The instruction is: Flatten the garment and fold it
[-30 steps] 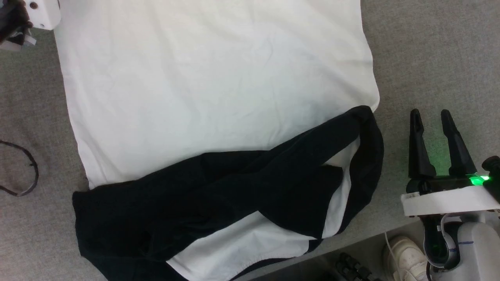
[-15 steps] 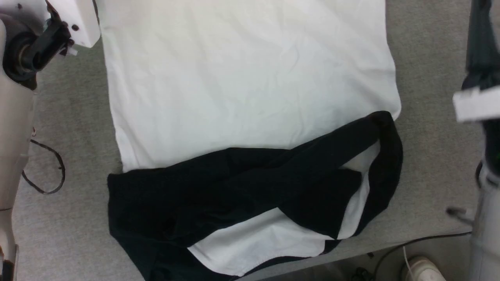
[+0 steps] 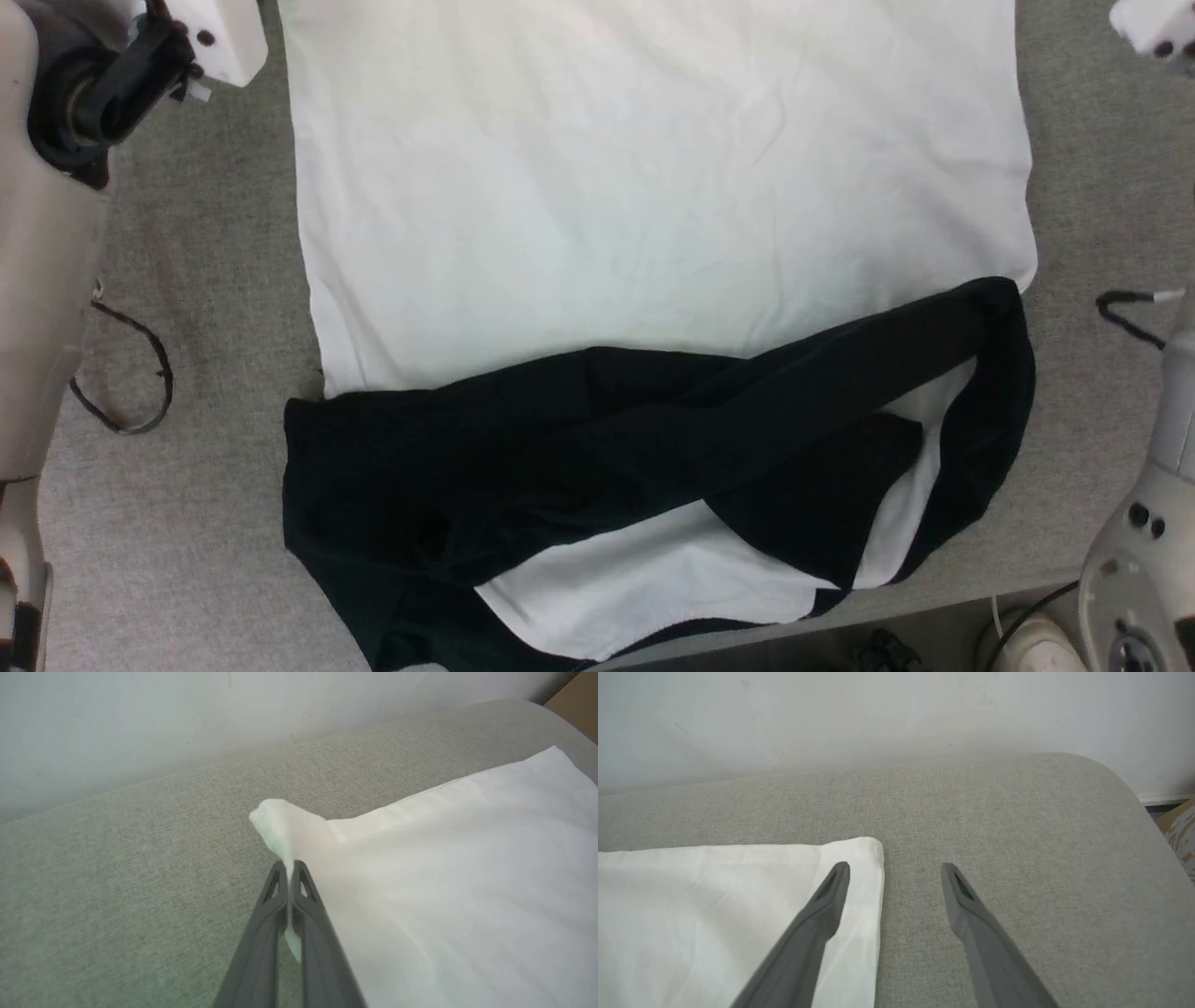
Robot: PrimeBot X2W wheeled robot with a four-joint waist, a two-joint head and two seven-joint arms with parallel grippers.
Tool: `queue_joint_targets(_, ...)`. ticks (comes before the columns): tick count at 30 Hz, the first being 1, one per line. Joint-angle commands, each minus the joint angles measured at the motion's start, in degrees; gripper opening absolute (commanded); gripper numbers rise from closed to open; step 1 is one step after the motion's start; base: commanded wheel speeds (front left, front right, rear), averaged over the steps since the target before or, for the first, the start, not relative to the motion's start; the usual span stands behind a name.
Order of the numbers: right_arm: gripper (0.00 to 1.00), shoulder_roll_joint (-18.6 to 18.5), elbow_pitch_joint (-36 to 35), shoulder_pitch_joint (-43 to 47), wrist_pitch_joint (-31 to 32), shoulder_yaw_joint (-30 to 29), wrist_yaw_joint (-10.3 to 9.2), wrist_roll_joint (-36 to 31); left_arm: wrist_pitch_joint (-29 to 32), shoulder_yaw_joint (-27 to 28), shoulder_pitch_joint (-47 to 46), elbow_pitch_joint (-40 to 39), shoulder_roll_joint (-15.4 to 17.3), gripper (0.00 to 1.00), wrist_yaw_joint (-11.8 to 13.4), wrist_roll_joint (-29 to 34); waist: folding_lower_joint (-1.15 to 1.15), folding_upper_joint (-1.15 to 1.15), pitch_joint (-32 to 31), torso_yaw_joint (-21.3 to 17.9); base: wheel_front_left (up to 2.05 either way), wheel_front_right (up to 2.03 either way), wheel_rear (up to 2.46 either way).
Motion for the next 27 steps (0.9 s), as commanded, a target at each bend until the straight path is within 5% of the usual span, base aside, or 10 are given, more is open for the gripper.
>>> queue_joint_targets(1,1.00,0.1,1.8,-1.8,1.2,-0.1,-0.04,-1.2,-0.5,-0.4,-1.2,-0.1,-0.4,0.00,-0.4,-0.8,-0.01,0.00,1.1,0.3,0.00,0.00,0.00)
queue_joint_targets(26,1.00,0.2,19.6,-10.2,0.6,-2.6,-0.04,-6.1,-1.7,-7.5,-4.5,-1.8,-1.4,0.00,-0.5,-4.6,-0.01,0.00,4.2,4.6,0.00,0.00,0.00)
queue_joint_targets(27,0.56,0.2,20.0,-10.4,0.5,-2.7,-0.04,-6.5,-1.7,-7.6,-4.7,-1.8,-1.3,0.00,-0.5,-4.8,-0.01,0.00,4.4,4.6,0.00,0.00,0.00)
